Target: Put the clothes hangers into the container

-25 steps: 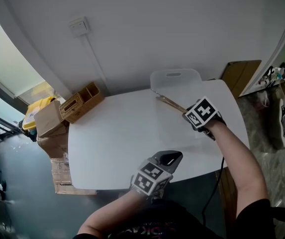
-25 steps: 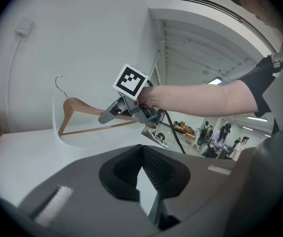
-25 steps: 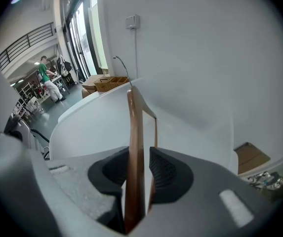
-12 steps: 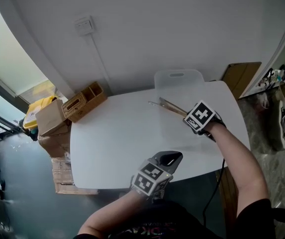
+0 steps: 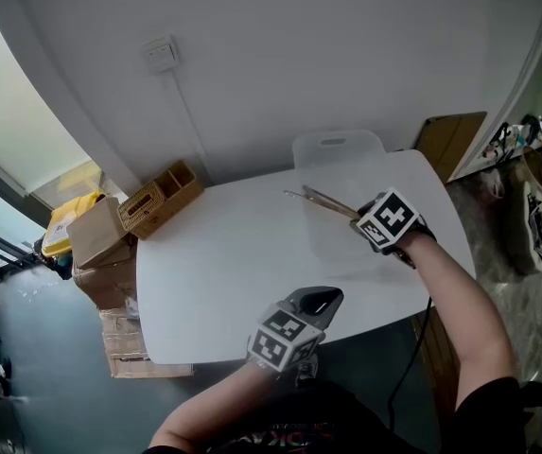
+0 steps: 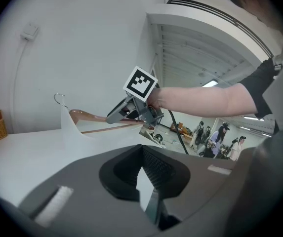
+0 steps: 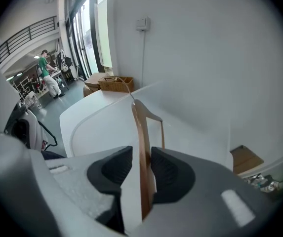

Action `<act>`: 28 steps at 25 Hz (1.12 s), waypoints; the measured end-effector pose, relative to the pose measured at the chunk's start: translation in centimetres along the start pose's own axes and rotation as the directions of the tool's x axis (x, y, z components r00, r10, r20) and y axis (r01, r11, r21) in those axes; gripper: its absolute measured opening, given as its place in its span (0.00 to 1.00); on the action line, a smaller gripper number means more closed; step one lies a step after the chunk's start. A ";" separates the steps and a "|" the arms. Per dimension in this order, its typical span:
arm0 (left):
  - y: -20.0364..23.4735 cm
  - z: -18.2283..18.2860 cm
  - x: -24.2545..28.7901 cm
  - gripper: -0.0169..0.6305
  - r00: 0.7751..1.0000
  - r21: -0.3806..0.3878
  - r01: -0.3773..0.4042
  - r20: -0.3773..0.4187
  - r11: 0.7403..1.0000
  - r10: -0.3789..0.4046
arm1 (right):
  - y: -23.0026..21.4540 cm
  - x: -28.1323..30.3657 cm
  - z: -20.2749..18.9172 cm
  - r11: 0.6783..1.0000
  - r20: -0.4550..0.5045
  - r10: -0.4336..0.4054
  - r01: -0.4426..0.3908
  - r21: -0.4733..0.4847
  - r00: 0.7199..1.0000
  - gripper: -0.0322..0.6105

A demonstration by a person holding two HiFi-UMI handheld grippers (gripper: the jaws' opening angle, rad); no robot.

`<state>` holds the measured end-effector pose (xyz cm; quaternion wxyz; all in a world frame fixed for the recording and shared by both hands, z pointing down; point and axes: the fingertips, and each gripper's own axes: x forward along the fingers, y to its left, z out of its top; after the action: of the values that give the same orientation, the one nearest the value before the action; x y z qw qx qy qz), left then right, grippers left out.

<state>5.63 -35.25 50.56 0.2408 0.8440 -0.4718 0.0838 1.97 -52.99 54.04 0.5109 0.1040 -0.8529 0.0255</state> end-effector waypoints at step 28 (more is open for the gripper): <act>0.5 -4.9 -16.2 0.03 0.974 0.072 0.225 -0.005 0.972 -0.225 | 25.6 -8.6 3.3 0.850 0.528 -0.320 -0.007 0.527 0.787 0.05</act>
<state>-3.13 -20.88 49.00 0.2173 0.9004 -0.3701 0.0715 -2.19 -27.15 46.58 0.1709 0.3087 -0.9204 0.1683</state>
